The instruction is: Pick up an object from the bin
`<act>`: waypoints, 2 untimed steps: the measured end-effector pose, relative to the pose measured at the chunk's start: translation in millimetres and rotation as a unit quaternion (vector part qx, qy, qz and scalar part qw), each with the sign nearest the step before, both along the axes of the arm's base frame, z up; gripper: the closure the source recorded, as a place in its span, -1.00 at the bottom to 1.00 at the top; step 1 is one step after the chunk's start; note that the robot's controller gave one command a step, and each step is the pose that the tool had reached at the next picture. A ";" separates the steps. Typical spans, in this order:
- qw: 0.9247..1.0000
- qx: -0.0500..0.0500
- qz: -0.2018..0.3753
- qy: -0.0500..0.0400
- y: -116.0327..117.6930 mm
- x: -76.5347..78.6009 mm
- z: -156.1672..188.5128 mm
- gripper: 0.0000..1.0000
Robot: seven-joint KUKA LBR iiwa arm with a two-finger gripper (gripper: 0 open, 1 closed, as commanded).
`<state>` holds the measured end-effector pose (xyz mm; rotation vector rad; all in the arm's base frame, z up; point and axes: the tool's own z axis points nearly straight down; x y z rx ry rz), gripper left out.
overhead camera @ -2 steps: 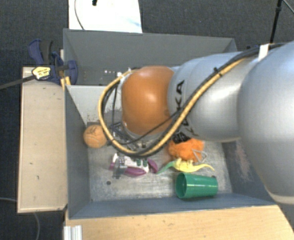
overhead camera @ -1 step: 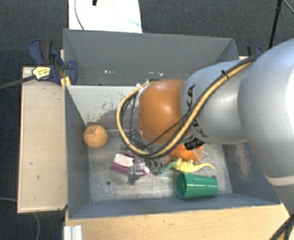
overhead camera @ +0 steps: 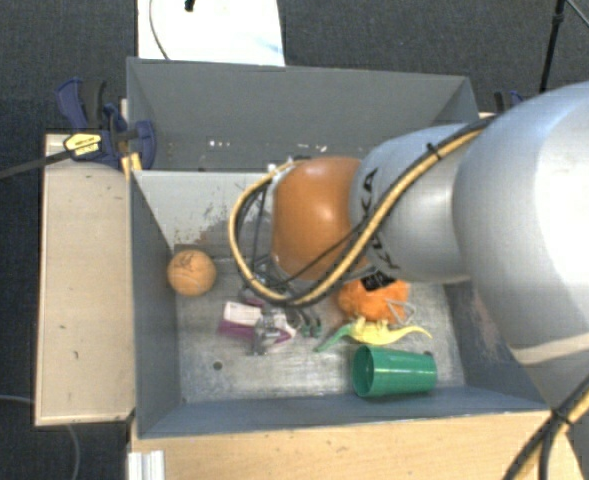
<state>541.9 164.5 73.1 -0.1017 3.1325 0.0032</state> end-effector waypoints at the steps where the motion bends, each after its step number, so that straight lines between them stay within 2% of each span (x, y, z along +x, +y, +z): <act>1: 1.000 0.000 -0.001 0.000 0.0 0.0 0.0 1.00; 2: 1.000 0.000 0.015 0.001 23.8 -23.4 157.1 1.00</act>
Offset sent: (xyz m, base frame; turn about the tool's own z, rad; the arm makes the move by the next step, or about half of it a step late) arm -0.0247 0.0230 0.1549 -0.0285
